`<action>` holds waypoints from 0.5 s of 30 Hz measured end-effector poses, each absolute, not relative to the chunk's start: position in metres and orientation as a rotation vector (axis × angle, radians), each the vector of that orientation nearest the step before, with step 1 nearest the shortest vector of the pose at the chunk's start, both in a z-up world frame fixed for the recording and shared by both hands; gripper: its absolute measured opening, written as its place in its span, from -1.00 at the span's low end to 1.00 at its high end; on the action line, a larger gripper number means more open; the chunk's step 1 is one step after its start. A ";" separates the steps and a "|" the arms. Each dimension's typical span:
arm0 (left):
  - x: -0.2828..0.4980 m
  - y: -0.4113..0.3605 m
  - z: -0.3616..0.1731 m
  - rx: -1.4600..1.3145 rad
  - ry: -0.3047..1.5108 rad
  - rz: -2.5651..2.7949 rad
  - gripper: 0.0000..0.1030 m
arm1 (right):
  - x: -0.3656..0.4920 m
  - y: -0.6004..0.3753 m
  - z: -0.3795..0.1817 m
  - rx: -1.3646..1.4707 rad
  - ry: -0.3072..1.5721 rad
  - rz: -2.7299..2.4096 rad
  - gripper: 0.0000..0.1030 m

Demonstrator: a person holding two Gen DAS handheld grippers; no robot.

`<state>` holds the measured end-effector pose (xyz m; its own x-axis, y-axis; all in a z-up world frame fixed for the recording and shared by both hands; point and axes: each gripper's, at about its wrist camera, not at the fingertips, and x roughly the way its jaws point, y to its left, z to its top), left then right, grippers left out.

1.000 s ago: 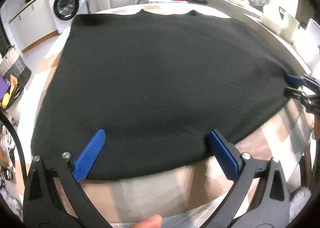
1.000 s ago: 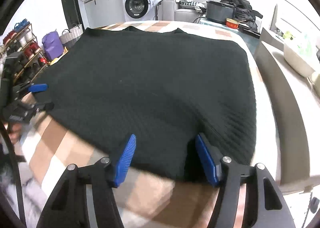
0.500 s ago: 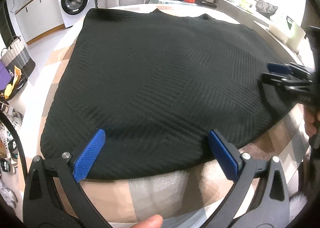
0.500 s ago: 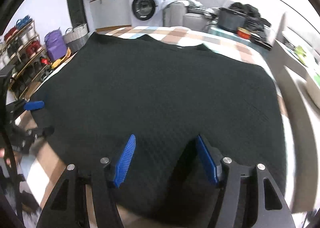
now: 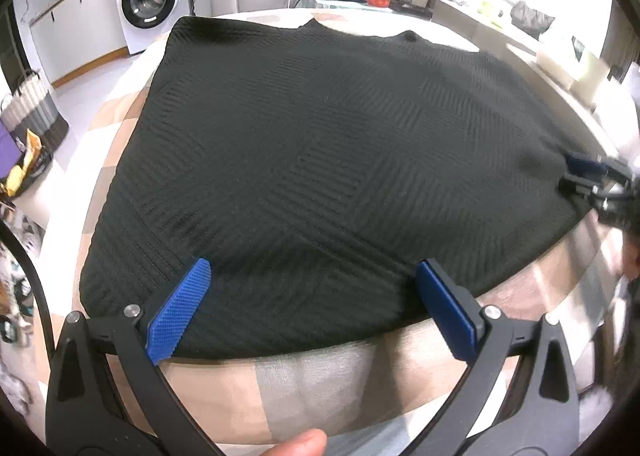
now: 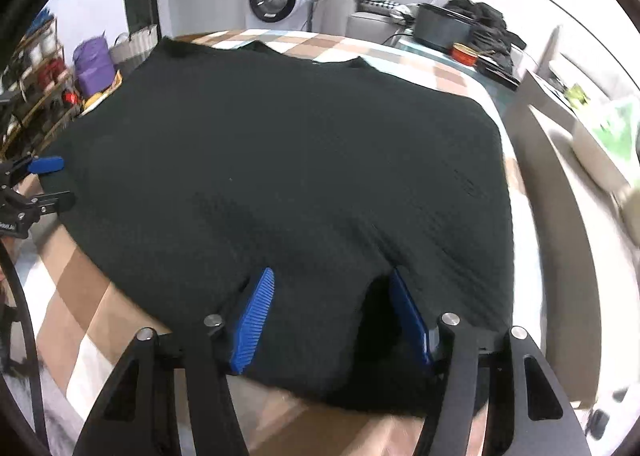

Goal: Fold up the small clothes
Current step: 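Smooth the folded sweater flat with both open tools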

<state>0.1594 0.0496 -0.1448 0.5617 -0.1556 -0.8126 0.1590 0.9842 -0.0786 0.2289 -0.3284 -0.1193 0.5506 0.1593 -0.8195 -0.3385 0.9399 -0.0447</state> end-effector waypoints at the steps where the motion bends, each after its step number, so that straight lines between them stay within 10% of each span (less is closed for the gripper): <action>1: 0.159 0.050 -0.142 -0.010 0.951 -0.192 0.98 | 0.226 -0.326 -0.118 -0.205 0.938 0.301 0.18; 15: 0.156 0.008 -0.148 0.110 0.970 -0.237 0.98 | 0.217 -0.276 -0.126 -0.256 0.934 0.426 0.20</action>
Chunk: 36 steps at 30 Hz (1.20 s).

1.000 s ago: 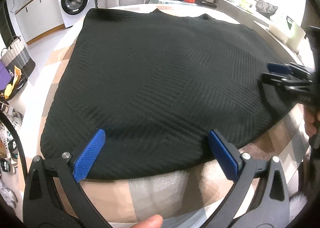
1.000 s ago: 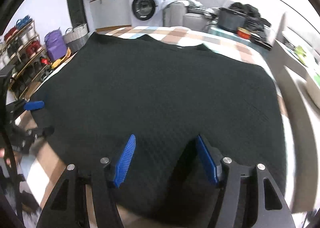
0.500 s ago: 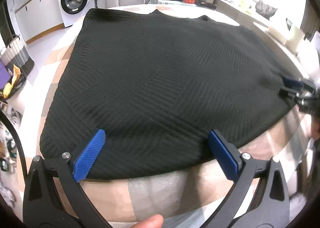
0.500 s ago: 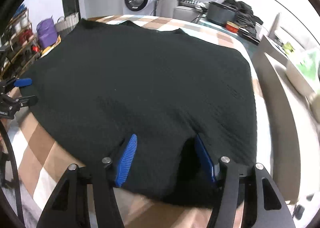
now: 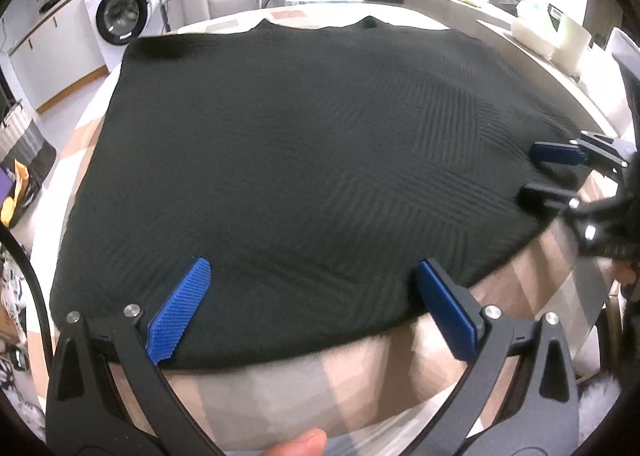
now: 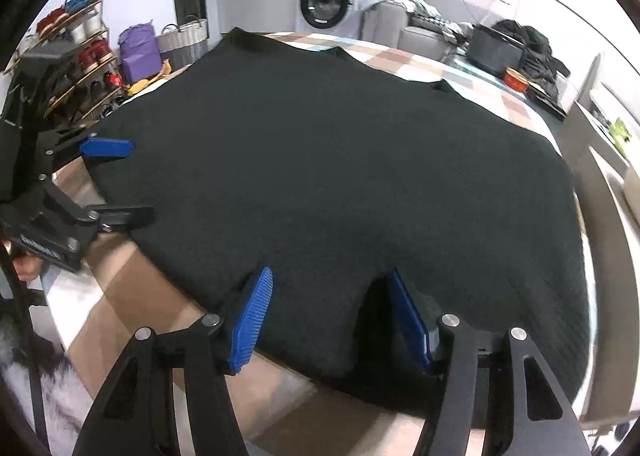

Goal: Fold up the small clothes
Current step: 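Smooth the folded sweater flat with both open tools, then close the left tool on the sweater's side edge while the right tool grips it too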

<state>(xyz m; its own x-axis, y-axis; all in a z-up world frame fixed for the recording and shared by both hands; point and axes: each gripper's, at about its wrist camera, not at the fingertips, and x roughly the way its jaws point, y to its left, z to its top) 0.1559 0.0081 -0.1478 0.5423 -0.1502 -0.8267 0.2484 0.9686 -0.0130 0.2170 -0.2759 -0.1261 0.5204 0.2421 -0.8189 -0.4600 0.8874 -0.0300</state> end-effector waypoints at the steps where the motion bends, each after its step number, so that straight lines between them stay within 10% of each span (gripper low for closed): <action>1: 0.155 0.013 -0.149 0.104 0.973 -0.232 0.98 | 0.216 -0.285 -0.126 -0.250 0.939 0.402 0.20; 29: 0.137 0.149 -0.137 -0.128 0.957 0.018 0.98 | 0.219 -0.391 -0.115 0.072 0.935 0.248 0.16; 36: 0.141 0.150 -0.141 -0.076 0.961 0.098 0.97 | 0.213 -0.406 -0.124 0.052 0.978 0.180 -0.16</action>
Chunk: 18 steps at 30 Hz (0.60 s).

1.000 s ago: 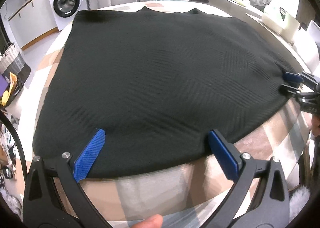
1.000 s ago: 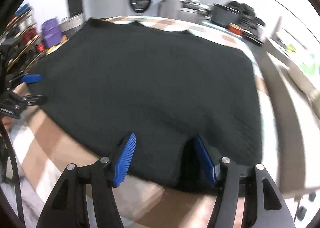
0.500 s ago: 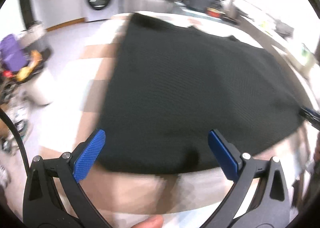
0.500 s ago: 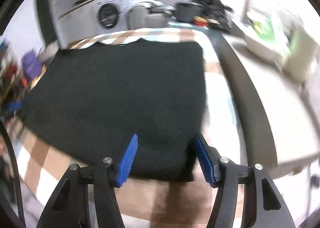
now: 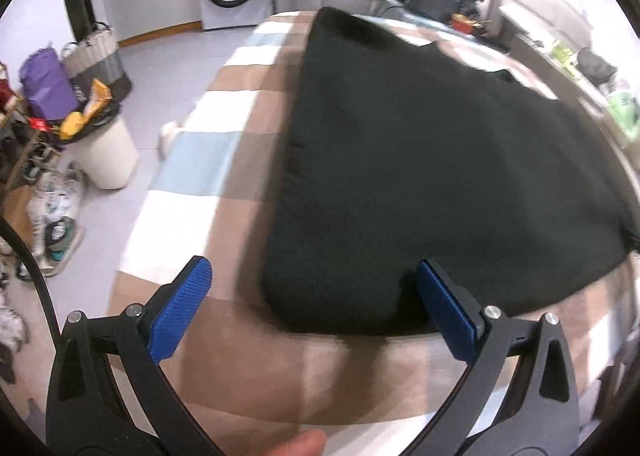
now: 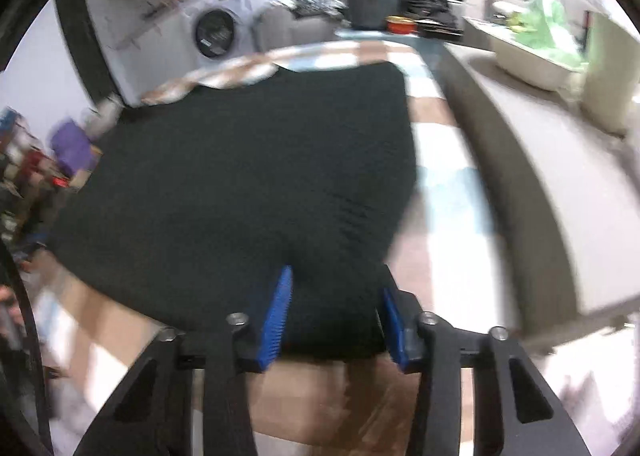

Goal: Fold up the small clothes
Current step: 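Close the left tool on the sweater's side edge while the right tool grips it too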

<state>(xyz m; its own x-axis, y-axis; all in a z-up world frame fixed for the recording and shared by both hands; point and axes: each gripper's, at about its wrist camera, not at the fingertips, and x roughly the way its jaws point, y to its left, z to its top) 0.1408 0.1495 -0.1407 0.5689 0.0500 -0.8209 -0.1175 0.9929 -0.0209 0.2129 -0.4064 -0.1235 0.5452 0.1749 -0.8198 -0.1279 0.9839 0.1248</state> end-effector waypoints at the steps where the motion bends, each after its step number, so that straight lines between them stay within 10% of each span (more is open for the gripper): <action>1: 0.140 0.153 -0.140 -0.078 0.963 0.113 0.97 | 0.210 -0.409 -0.122 0.053 0.976 0.181 -0.16; 8: 0.140 0.161 -0.129 -0.215 0.917 0.005 0.88 | 0.215 -0.420 -0.120 0.218 0.957 0.300 -0.16; 13: 0.157 0.151 -0.134 -0.210 0.944 -0.049 0.23 | 0.235 -0.424 -0.126 0.342 0.926 0.304 -0.19; 18: 0.168 0.152 -0.140 -0.248 0.941 -0.062 -0.50 | 0.242 -0.420 -0.128 0.318 0.930 0.298 -0.67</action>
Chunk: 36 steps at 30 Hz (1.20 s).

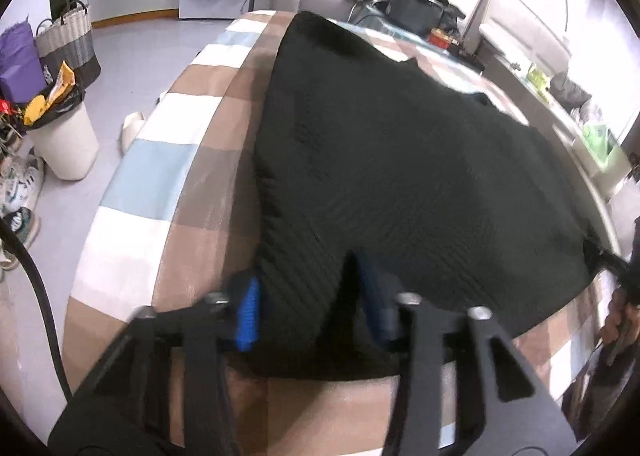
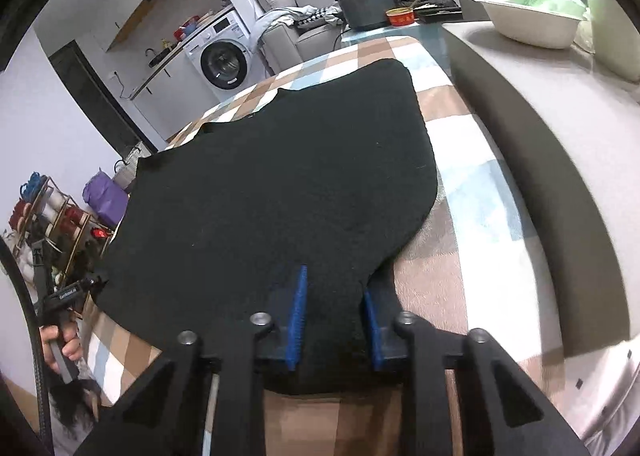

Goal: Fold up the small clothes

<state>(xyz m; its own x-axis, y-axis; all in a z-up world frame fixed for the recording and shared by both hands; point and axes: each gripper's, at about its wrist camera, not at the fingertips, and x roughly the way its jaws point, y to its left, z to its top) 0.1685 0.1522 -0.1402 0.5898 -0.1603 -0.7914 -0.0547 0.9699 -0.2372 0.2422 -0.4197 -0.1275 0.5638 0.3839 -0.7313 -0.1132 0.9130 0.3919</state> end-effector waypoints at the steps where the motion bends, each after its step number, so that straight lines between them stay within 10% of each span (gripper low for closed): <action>1: 0.168 0.153 -0.140 -0.265 0.932 -0.074 -0.60 | 0.241 -0.419 -0.125 0.315 0.919 0.309 -0.72; 14: 0.153 0.150 -0.134 -0.210 0.878 -0.065 -0.80 | 0.239 -0.431 -0.124 0.329 0.945 0.267 -0.77; 21: 0.176 0.155 -0.131 -0.287 0.891 -0.079 -0.33 | 0.267 -0.440 -0.125 0.465 0.946 0.293 -0.61; 27: 0.205 0.151 -0.141 -0.322 0.916 -0.068 -0.30 | 0.295 -0.431 -0.135 0.487 0.979 0.309 -0.57; 31: 0.204 0.153 -0.136 -0.328 0.862 -0.078 -0.83 | 0.290 -0.418 -0.122 0.386 0.900 0.328 -0.86; 36: 0.190 0.153 -0.115 -0.324 0.776 -0.122 -0.91 | 0.273 -0.420 -0.099 0.347 0.802 0.384 -0.87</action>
